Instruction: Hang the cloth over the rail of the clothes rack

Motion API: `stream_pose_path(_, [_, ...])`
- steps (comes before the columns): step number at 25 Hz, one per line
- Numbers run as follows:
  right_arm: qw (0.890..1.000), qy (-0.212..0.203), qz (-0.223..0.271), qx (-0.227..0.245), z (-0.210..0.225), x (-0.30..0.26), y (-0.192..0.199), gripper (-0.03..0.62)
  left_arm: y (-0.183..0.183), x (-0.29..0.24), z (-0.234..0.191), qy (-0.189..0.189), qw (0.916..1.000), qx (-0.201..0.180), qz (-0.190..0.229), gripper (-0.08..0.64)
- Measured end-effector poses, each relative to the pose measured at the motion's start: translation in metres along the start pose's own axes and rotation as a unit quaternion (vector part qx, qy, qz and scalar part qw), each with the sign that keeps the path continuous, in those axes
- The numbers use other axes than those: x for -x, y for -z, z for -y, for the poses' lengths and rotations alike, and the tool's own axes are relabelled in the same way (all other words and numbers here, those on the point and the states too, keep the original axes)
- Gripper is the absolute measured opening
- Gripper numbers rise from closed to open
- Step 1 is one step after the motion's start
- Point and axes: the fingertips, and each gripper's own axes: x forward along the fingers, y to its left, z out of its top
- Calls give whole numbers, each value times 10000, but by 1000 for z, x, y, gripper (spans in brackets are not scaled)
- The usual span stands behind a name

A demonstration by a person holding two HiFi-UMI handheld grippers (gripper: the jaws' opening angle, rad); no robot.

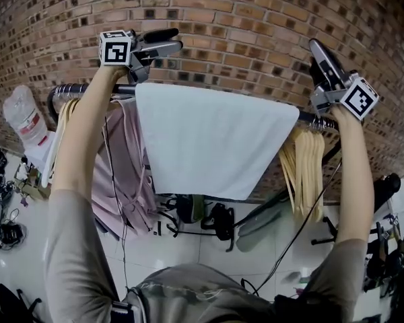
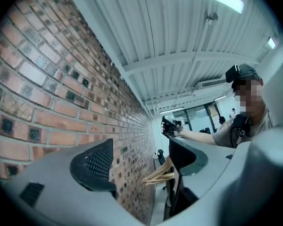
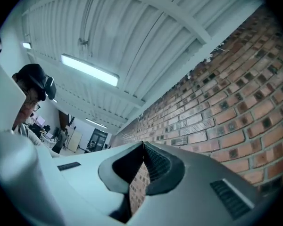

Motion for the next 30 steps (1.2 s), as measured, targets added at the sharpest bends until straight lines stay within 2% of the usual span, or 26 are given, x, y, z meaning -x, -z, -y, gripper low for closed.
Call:
stream_pose_path(3, [9997, -236, -5, 86, -31, 7, 2, 11, -26, 6, -7, -509, 9977, -333, 316, 387])
stream_pose_path(5, [9985, -537, 53, 46, -53, 12, 6, 11, -56, 18, -8, -880, 9913, -610, 771, 369])
stream_pose_path(7, [9962, -820, 206, -202, -69, 19, 12, 11, -85, 29, 1, -965, 9851, -799, 1181, 294])
stream_pose_path(9, [9947, -898, 291, -406, -76, 28, 21, 11, -100, 34, 16, -940, 9829, -865, 1323, 270])
stream_pose_path(12, [9933, -922, 348, -598, -81, 41, 35, 11, -100, 43, 41, -872, 9849, -905, 1192, 40])
stream_pose_path(13, [9923, -934, 393, -711, -83, 46, 39, 11, -98, 47, 49, -873, 9855, -891, 1152, 29])
stream_pose_path(16, [9902, -945, 426, -934, -89, 59, 52, 11, -84, 64, 68, -1157, 9848, -828, 992, 8])
stream_pose_path(19, [9920, -968, 146, -794, -99, 71, 68, 11, -65, 84, 89, -1419, 9841, -740, 768, 8])
stream_pose_path(22, [9945, -956, -244, -360, -112, 84, 82, 11, -38, 107, 106, -1665, 9829, -224, 751, 8])
stream_pose_path(24, [9952, -942, -209, -181, -120, 90, 79, 11, -14, 119, 117, -1891, 9798, 82, 651, 8])
stream_pose_path(27, [9947, -1007, -22, -192, -132, 100, 76, 11, 38, 127, 141, -1912, 9806, 304, 298, 8])
stream_pose_path(30, [9939, -1056, -195, -259, -140, 109, 92, 11, 83, 135, 158, -1867, 9803, 640, 65, 8])
